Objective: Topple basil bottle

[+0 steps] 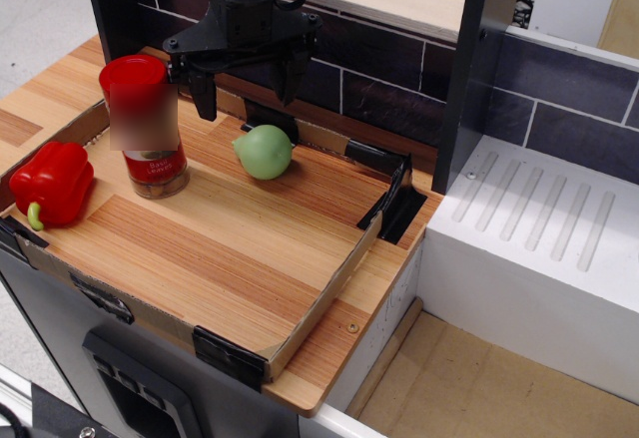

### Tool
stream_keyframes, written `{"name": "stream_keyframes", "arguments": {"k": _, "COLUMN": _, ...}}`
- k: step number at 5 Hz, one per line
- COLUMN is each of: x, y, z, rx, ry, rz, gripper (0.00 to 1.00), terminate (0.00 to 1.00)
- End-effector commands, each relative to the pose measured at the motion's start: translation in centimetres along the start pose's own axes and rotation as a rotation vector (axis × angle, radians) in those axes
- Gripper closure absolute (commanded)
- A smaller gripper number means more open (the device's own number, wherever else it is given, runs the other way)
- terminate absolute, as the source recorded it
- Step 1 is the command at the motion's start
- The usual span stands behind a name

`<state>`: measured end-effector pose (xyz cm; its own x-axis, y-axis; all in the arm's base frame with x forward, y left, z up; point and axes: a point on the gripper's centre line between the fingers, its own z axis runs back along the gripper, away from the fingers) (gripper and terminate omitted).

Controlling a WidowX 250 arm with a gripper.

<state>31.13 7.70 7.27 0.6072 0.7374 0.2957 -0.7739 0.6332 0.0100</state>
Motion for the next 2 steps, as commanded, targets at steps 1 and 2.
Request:
{"name": "stream_keyframes", "arguments": {"k": 1, "x": 0.00, "y": 0.00, "z": 0.00, "rx": 0.000, "ry": 0.000, "rz": 0.000, "gripper": 0.00, "terminate": 0.00}}
{"name": "stream_keyframes", "arguments": {"k": 2, "x": -0.26, "y": 0.52, "z": 0.86, "rx": -0.025, "ry": -0.004, "rz": 0.079, "gripper": 0.00, "terminate": 0.00}}
